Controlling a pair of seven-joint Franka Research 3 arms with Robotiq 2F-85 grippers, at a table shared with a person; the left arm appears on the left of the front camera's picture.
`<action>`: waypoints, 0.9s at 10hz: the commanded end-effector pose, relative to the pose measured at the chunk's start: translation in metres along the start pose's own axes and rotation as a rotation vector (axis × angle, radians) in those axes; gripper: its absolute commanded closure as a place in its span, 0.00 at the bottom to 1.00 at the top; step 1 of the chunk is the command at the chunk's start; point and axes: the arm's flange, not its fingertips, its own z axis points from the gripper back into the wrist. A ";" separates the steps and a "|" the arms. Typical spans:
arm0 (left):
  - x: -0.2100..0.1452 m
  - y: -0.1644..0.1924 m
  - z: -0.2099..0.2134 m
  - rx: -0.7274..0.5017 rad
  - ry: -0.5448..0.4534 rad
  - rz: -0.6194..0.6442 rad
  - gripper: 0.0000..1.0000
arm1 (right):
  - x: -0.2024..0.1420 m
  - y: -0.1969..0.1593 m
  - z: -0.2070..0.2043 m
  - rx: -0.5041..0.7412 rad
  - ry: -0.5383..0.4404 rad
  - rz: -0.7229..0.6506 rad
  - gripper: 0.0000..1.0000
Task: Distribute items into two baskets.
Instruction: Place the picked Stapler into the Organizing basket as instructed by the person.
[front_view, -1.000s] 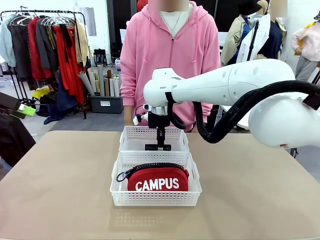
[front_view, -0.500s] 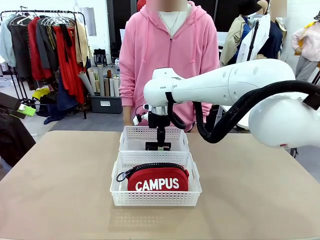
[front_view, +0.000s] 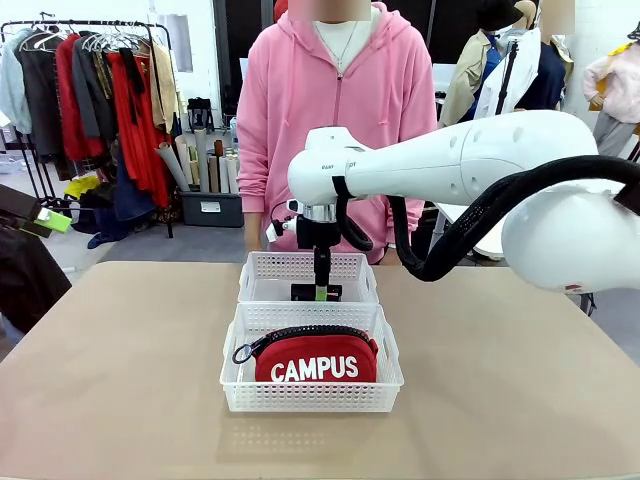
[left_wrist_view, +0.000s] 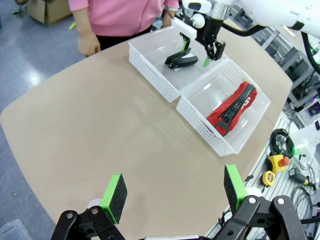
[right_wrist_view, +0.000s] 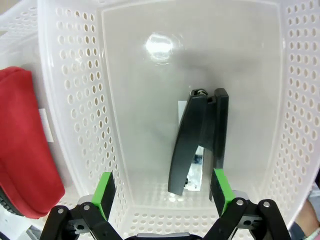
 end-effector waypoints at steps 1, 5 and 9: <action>0.000 0.000 0.000 -0.009 -0.017 -0.001 0.00 | -0.006 0.004 0.017 -0.048 0.017 0.029 0.00; 0.000 0.000 0.000 -0.009 -0.017 -0.001 0.00 | -0.014 0.021 0.045 -0.115 0.013 0.020 0.00; 0.000 0.000 0.000 -0.009 -0.017 -0.001 0.00 | -0.005 0.013 0.053 -0.084 -0.008 0.011 0.00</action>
